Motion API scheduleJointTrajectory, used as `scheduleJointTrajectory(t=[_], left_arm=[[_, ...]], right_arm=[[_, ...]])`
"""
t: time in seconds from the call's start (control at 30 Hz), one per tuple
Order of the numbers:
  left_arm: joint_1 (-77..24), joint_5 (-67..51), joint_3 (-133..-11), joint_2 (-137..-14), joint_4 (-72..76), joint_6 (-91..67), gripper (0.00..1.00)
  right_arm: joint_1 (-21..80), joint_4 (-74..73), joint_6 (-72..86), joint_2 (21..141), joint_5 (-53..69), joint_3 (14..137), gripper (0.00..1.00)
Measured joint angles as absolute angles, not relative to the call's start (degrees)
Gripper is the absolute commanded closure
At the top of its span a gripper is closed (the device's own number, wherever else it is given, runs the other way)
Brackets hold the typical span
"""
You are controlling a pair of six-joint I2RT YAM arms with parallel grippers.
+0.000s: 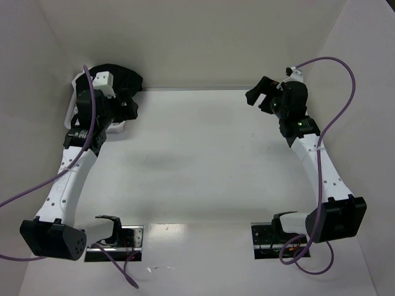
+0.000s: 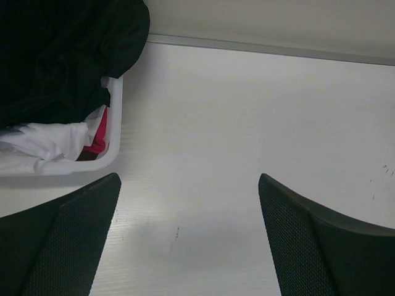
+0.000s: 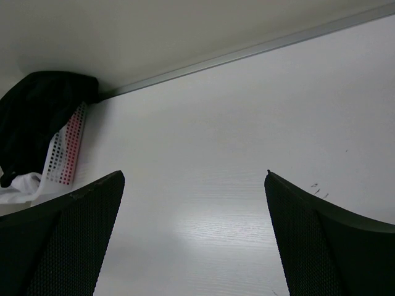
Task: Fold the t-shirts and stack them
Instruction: Grab crumpled tshirt from bin with the left arm
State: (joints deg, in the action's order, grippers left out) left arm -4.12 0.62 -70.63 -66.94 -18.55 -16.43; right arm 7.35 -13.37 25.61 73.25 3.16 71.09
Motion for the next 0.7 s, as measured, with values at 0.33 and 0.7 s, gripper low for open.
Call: scheduleJointTrajectory(t=[0.33,0.7], left_arm=[[-4.2,4.3,-71.0,-67.8,-18.8,-16.5,0.00],[-3.2,20.7,-82.8,-83.3,-18.2,-16.8,0.00]], right_arm=[[7.4,-13.4,24.3,73.3,3.1,71.1,0.00],[7.4,-13.3,23.3,73.3,2.3,71.1,0.00]])
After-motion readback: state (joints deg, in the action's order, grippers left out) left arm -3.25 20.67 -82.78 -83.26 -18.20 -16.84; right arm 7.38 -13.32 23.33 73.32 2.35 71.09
